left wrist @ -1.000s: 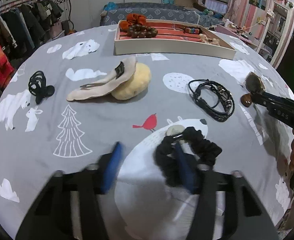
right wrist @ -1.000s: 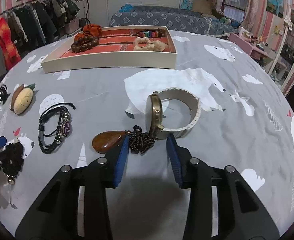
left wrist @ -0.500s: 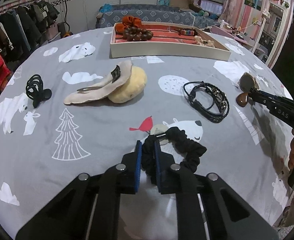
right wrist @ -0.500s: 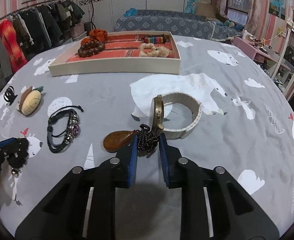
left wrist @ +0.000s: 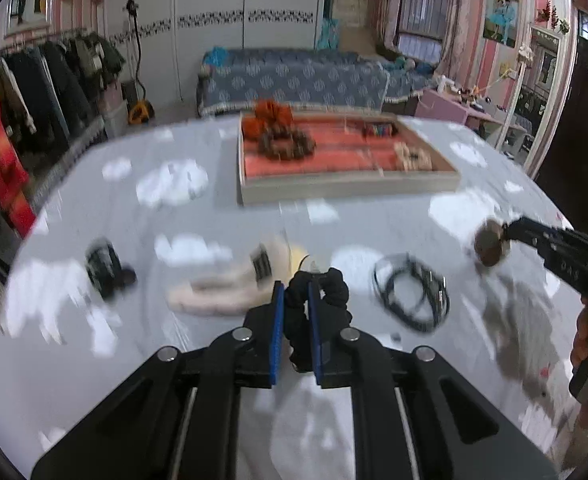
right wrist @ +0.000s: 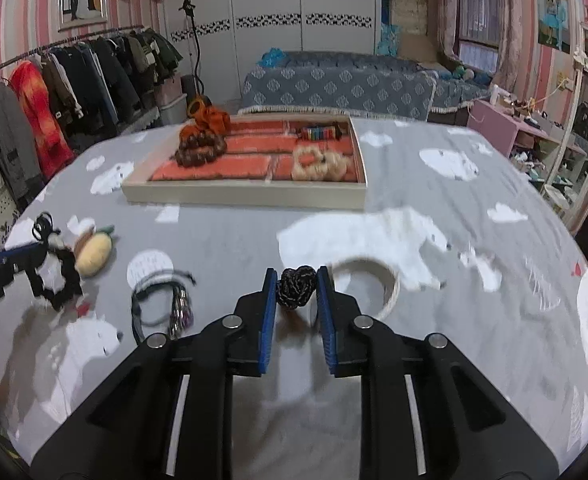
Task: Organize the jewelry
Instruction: 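Close left tool on the black scrunchie while right tool grasps the brown pendant's beaded cord, then carry the black scrunchie and pendant in both tools into the tray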
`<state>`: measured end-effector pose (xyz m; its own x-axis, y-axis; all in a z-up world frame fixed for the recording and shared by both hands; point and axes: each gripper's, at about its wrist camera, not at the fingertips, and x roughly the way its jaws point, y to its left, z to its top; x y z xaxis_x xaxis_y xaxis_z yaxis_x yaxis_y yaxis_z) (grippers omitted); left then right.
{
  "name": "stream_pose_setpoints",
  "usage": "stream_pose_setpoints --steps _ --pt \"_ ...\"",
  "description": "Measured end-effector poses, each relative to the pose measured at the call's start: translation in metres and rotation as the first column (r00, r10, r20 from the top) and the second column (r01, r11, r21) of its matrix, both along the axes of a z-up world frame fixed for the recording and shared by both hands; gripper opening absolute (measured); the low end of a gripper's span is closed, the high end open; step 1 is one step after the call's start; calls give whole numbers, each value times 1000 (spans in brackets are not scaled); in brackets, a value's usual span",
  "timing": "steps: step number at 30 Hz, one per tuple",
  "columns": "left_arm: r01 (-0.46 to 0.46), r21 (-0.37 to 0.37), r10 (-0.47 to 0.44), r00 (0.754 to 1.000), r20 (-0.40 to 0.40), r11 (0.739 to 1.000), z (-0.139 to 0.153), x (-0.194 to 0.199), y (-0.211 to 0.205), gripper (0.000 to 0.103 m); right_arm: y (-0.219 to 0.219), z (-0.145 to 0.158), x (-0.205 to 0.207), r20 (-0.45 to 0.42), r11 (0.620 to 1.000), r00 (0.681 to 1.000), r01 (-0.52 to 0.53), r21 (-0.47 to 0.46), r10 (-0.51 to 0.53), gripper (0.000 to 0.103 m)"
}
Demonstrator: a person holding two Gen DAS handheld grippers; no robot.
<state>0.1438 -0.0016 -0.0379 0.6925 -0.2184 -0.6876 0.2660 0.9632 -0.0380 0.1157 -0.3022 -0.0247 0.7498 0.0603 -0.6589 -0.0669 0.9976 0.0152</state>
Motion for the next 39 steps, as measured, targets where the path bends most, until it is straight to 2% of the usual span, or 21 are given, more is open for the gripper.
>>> stream_pose_setpoints --steps 5,9,18,23,28,35,37,39 --pt "-23 2 22 997 75 1000 33 35 -5 12 0 30 20 68 1000 998 -6 8 5 20" --pt "-42 -1 42 994 96 999 47 69 -14 12 3 51 47 113 1000 994 -13 7 12 20" --pt "-78 3 77 994 76 997 43 146 -46 12 9 65 125 146 1000 989 -19 23 15 20" --pt "-93 1 93 995 38 996 33 182 -61 12 9 59 164 138 1000 990 -2 8 1 20" --pt "-95 -6 94 995 -24 996 10 215 -70 12 -1 40 197 98 998 995 18 55 -24 20" --pt "-91 14 92 991 -99 996 -28 234 -71 12 -16 -6 224 -22 996 998 58 72 -57 20" --pt "-90 16 91 989 -115 996 -34 238 -71 12 -22 -12 229 -58 992 996 70 102 -65 20" --pt "-90 30 93 986 -140 995 -39 243 -71 12 -23 -14 231 -75 993 993 95 70 -90 20"
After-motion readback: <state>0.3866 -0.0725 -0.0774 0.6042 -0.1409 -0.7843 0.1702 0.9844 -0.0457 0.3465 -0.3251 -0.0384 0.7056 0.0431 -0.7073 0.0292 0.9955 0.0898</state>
